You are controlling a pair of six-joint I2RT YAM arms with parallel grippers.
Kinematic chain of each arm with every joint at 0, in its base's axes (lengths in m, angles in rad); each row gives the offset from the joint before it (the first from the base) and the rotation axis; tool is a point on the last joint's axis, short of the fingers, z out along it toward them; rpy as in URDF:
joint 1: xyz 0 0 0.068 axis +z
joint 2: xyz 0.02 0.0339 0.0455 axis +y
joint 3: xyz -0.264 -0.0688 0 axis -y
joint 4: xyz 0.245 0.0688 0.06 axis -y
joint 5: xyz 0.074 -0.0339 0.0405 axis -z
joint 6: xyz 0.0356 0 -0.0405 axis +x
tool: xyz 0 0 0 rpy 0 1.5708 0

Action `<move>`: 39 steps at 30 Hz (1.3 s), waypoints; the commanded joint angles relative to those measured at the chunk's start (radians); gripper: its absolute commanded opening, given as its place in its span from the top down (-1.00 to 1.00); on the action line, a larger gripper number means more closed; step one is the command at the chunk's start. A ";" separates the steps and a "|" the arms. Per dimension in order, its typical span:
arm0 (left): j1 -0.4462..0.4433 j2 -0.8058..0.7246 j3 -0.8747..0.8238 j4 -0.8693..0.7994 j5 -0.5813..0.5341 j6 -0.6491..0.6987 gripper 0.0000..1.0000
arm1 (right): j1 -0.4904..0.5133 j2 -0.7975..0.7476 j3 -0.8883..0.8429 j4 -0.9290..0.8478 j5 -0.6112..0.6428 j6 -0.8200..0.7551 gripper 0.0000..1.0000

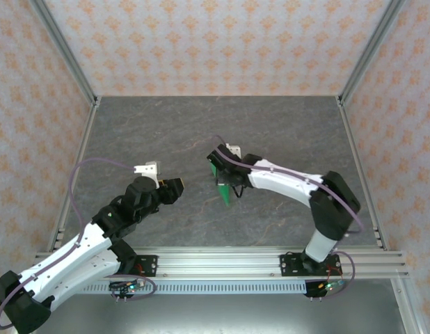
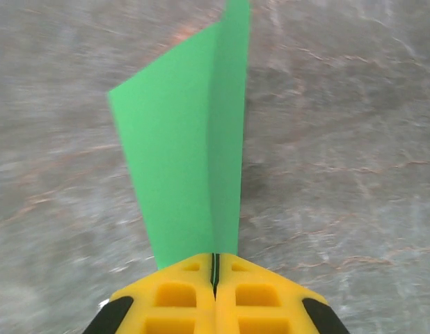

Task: Fold a paper plane with a square sheet of paper (fold left side to right side)
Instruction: Turn over the paper plane at the center of the table.

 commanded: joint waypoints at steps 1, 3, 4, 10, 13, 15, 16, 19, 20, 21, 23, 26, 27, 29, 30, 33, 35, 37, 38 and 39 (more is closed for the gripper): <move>-0.005 -0.013 -0.001 -0.017 -0.039 -0.018 -0.15 | -0.018 -0.107 -0.067 0.197 -0.180 -0.073 1.00; -0.005 -0.012 0.003 -0.018 -0.041 -0.020 -0.16 | -0.044 -0.132 -0.120 0.254 -0.260 -0.063 1.00; -0.005 -0.012 0.005 -0.019 -0.043 -0.022 -0.16 | -0.063 -0.134 -0.156 0.291 -0.307 -0.051 1.00; -0.005 -0.012 0.013 -0.026 -0.044 -0.025 -0.16 | -0.151 -0.065 -0.354 0.489 -0.429 -0.003 1.00; -0.005 -0.012 0.023 -0.036 -0.048 -0.025 -0.16 | -0.171 -0.117 -0.383 0.431 -0.330 -0.038 0.73; -0.005 -0.011 0.026 -0.041 -0.053 -0.022 -0.17 | -0.173 -0.152 -0.362 0.323 -0.238 -0.076 0.49; -0.005 -0.010 0.031 -0.054 -0.062 -0.022 -0.17 | -0.173 -0.163 -0.338 0.252 -0.192 -0.100 0.42; -0.005 -0.007 0.048 -0.090 -0.078 -0.013 -0.19 | -0.170 -0.173 -0.250 0.053 -0.082 -0.156 0.37; -0.005 -0.008 0.052 -0.098 -0.082 -0.012 -0.19 | -0.167 -0.179 -0.231 0.011 -0.065 -0.169 0.36; -0.005 -0.009 0.055 -0.104 -0.082 -0.009 -0.20 | -0.157 -0.193 -0.210 -0.022 -0.054 -0.181 0.36; -0.006 -0.012 0.057 -0.106 -0.081 -0.006 -0.21 | -0.140 -0.217 -0.184 -0.053 -0.074 -0.189 0.27; -0.005 -0.012 0.054 -0.087 -0.074 -0.007 -0.28 | -0.123 -0.214 -0.163 -0.057 -0.192 -0.140 0.24; -0.005 -0.013 0.050 -0.079 -0.069 -0.010 -0.32 | -0.109 -0.204 -0.160 -0.050 -0.219 -0.117 0.20; -0.005 -0.012 0.046 -0.062 -0.063 -0.013 -0.43 | -0.071 -0.171 -0.148 -0.035 -0.248 -0.072 0.12; -0.005 -0.014 0.046 -0.061 -0.064 -0.015 -0.47 | -0.056 -0.154 -0.139 -0.035 -0.246 -0.056 0.07; -0.005 -0.015 0.045 -0.057 -0.066 -0.009 -0.61 | -0.027 -0.083 -0.102 -0.059 -0.221 -0.023 -0.04; -0.005 -0.019 0.045 -0.062 -0.065 -0.006 -0.66 | -0.021 -0.045 -0.080 -0.089 -0.191 -0.009 -0.06; -0.005 -0.027 0.045 -0.071 -0.070 -0.005 -0.68 | -0.018 -0.018 -0.066 -0.109 -0.168 0.004 -0.06; -0.005 -0.029 0.042 -0.073 -0.071 -0.004 -0.68 | -0.018 -0.012 -0.063 -0.114 -0.162 0.011 -0.06; -0.005 -0.033 0.039 -0.073 -0.073 -0.004 -0.68 | -0.018 -0.005 -0.059 -0.119 -0.161 0.016 -0.06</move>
